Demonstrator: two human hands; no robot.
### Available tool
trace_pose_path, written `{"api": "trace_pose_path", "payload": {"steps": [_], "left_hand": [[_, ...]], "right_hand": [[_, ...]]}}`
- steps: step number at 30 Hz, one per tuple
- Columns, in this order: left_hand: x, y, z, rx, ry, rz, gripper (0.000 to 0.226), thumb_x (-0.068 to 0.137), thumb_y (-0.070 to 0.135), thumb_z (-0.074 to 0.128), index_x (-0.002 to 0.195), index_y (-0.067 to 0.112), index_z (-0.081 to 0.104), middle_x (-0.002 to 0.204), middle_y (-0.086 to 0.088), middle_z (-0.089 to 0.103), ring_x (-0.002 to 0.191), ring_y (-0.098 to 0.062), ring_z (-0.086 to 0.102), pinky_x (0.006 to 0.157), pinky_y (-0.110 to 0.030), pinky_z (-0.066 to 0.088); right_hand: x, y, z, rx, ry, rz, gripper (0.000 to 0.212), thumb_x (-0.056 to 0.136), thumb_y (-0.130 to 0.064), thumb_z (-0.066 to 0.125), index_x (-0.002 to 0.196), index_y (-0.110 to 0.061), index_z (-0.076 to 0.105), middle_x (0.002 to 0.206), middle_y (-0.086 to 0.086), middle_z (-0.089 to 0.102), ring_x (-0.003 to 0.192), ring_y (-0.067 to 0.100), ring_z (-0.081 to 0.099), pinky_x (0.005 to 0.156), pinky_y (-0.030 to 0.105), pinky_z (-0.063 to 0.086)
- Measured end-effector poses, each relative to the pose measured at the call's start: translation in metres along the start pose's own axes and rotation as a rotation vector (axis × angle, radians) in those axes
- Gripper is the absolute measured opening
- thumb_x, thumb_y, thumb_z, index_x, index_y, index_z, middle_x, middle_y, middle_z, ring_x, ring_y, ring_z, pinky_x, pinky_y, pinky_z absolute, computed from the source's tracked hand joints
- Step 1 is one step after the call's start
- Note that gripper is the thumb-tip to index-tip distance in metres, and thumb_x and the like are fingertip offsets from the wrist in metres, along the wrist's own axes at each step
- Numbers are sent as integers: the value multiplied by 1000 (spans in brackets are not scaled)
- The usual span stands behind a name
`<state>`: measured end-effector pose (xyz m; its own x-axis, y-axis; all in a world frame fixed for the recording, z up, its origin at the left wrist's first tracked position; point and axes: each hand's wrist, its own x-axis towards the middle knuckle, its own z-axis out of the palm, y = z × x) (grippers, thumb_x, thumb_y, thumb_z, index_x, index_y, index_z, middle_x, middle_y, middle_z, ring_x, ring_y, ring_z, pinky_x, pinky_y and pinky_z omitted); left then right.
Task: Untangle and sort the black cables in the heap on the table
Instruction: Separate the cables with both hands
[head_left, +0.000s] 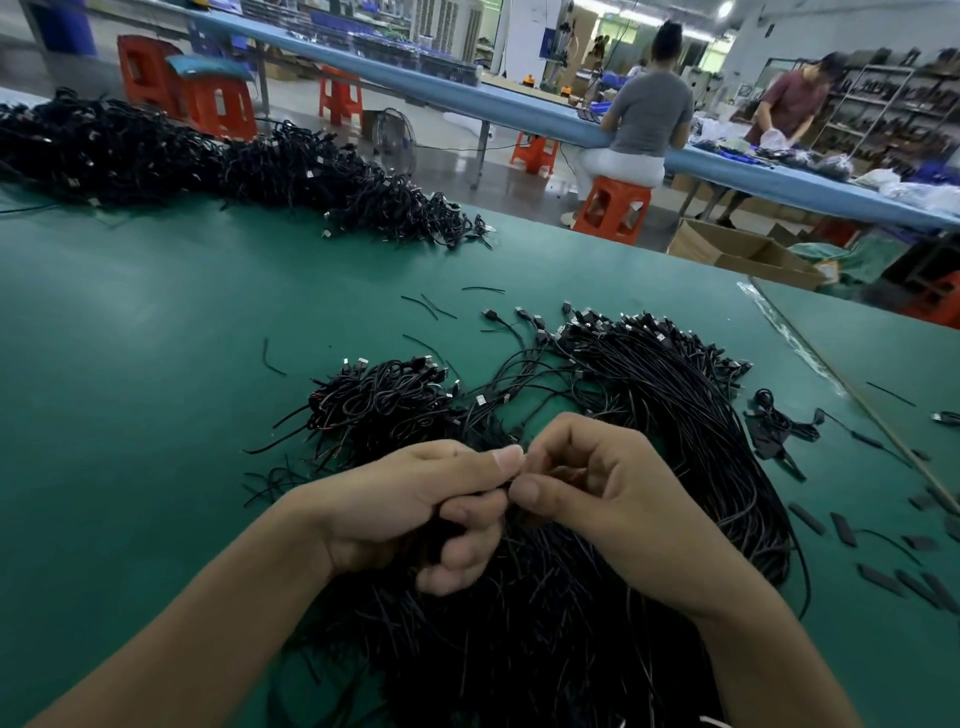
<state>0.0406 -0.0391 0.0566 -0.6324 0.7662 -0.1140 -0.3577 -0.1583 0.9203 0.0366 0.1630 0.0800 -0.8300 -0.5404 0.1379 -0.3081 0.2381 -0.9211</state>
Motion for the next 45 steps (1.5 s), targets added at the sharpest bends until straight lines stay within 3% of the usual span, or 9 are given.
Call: {"api": "trace_pose_path", "payload": {"steps": [4, 7, 11, 13, 17, 23, 27, 31, 45], "left_hand": [[7, -3, 5, 185, 237, 36, 56, 99, 47, 49, 51, 19, 47, 56, -5, 53, 51, -15, 54, 51, -20, 44], [15, -8, 6, 283, 449, 67, 56, 96, 47, 51, 53, 11, 54, 62, -12, 53, 55, -16, 51, 56, -20, 44], [23, -11, 12, -71, 358, 39, 43, 98, 40, 47, 100, 5, 71, 96, -19, 67, 86, -31, 64, 87, -54, 55], [22, -9, 15, -187, 258, -39, 52, 95, 52, 43, 89, 12, 76, 82, -13, 72, 72, -24, 69, 66, -40, 61], [22, -12, 13, -32, 343, -139, 80, 92, 72, 30, 55, 14, 70, 47, -3, 58, 31, -11, 47, 30, -14, 30], [21, -23, 0, 244, 560, -57, 66, 91, 71, 37, 60, 19, 62, 41, 0, 39, 28, -9, 22, 34, -12, 18], [18, -22, -6, 148, 674, 33, 62, 92, 68, 37, 54, 21, 49, 43, 3, 31, 33, -9, 21, 33, -16, 15], [22, -21, -5, 7, 681, 91, 69, 94, 72, 23, 51, 21, 42, 47, 4, 22, 36, -9, 15, 35, -18, 10], [24, -20, -1, 5, 730, 233, 64, 102, 55, 31, 61, 20, 66, 50, 3, 39, 39, -9, 24, 34, -18, 20]], "right_hand": [[-1, 0, 0, -167, 28, 10, 17, 84, -43, 67, 84, -28, 59, 76, 0, 64, 69, 29, 57, 65, 45, 51], [0, 2, 5, -303, 124, -14, 15, 89, -32, 67, 80, -31, 54, 73, -10, 61, 60, 8, 52, 56, 26, 48], [2, 2, 21, -297, 245, -76, 24, 91, -18, 68, 78, -31, 52, 74, -17, 62, 65, 1, 57, 57, 9, 42], [4, 3, 24, -308, 281, -97, 24, 91, -17, 69, 79, -29, 52, 74, -14, 63, 64, 2, 58, 56, 9, 41], [5, 5, 23, -234, 243, -114, 23, 93, -15, 66, 80, -26, 52, 60, -4, 65, 49, 3, 60, 52, 11, 43], [7, 27, 15, -210, 210, 50, 10, 90, -40, 68, 87, -34, 60, 77, -10, 71, 70, 5, 66, 65, 21, 52], [3, 53, 10, -613, 45, 350, 40, 81, -62, 67, 109, -34, 58, 91, -15, 59, 81, -1, 57, 72, 18, 50], [1, 60, 23, -752, -43, 410, 22, 89, -49, 65, 102, -32, 62, 91, -14, 57, 82, 7, 58, 77, 34, 55], [9, 40, 30, -843, 97, 339, 5, 96, -30, 53, 94, -28, 58, 88, -11, 58, 75, 10, 55, 56, 24, 40]]}}
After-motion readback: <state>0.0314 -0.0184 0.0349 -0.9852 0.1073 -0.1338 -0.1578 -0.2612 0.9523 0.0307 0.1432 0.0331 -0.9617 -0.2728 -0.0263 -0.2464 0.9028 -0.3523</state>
